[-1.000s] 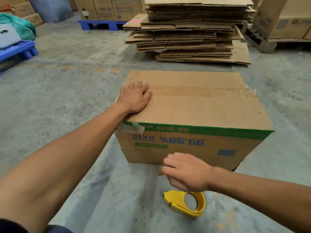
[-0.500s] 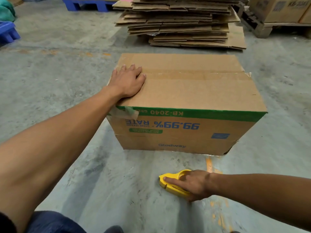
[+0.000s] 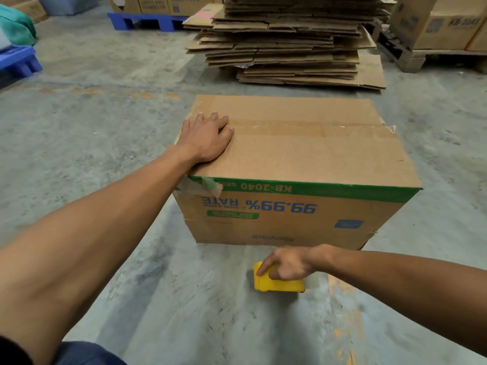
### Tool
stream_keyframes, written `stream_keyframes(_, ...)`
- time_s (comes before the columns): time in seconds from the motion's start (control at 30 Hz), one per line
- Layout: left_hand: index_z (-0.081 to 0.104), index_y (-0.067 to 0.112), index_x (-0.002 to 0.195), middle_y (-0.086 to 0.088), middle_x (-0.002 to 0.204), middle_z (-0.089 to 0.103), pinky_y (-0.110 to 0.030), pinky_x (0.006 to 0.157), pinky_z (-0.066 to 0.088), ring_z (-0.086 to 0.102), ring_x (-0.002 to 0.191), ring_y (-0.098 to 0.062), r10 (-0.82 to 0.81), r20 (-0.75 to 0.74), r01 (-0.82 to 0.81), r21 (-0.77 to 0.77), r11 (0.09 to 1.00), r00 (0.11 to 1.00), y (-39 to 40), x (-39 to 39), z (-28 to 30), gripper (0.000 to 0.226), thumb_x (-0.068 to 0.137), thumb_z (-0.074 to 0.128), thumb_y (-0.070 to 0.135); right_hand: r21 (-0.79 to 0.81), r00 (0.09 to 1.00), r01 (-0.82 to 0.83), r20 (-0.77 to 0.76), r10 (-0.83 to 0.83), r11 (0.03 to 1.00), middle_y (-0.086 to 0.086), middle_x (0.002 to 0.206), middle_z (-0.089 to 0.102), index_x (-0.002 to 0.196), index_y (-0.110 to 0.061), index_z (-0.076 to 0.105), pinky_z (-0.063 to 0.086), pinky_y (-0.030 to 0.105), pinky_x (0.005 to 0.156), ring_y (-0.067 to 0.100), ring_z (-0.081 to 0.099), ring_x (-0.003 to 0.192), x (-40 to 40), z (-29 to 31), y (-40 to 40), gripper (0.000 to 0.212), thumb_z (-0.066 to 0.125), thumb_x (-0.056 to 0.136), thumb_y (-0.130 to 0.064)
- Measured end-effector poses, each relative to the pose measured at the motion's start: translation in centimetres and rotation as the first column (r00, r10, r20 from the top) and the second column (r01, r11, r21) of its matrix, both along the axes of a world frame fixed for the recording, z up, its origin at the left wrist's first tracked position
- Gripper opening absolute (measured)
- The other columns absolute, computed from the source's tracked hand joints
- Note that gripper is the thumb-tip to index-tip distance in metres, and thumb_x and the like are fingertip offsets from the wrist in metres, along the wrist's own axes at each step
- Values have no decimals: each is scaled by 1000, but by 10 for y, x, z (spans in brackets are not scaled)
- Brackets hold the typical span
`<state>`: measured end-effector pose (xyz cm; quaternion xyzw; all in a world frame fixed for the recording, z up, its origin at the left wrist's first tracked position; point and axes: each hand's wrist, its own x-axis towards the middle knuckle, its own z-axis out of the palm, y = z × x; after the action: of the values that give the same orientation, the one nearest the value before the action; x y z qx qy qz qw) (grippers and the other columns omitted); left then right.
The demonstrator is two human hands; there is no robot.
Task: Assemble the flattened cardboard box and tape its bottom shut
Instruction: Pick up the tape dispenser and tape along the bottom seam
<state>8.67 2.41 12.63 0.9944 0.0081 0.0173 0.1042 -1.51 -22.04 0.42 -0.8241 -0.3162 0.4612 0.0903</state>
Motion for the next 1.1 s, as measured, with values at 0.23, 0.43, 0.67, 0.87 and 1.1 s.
stream_keyframes(0.23,45,28,144,-5,160,26,-51,120,6,16,149,-27,-52,4,52,-215,975,999,9,1,7,45,100,40,38,466,958,200,-277,-73,862,-11,80,73,120,-26,72,61,37,66,16,66,69,36,126,25,29,68,91,-32)
stream_keyframes(0.43,64,14,125,-8,126,65,-29,94,45,59,119,-23,-65,62,89,-572,816,996,9,-2,32,37,91,60,27,696,837,522,-528,-140,494,6,50,55,126,-29,65,51,24,38,11,49,31,83,214,1,37,53,92,-34)
stream_keyframes(0.67,70,18,87,-8,90,74,-30,66,47,67,78,-21,-52,-248,-196,-862,468,967,-38,-18,99,64,92,31,68,658,692,720,-706,-152,220,8,47,51,129,-28,65,49,25,39,11,47,29,117,210,-37,64,83,70,-46)
stream_keyframes(0.87,66,13,98,-6,82,68,-28,61,44,63,69,-18,-294,-418,-333,-894,299,859,-70,-27,111,66,83,45,73,618,629,777,-765,-139,118,7,42,51,118,-31,72,46,22,37,12,47,25,123,205,-57,60,89,62,-43)
stream_keyframes(1.1,65,15,97,-2,78,65,-30,63,43,59,66,-14,-359,-433,-412,-901,137,827,-83,-26,107,25,93,57,38,632,639,769,-751,-167,97,9,43,52,115,-31,74,47,23,37,13,48,26,126,206,-74,61,92,58,-42)
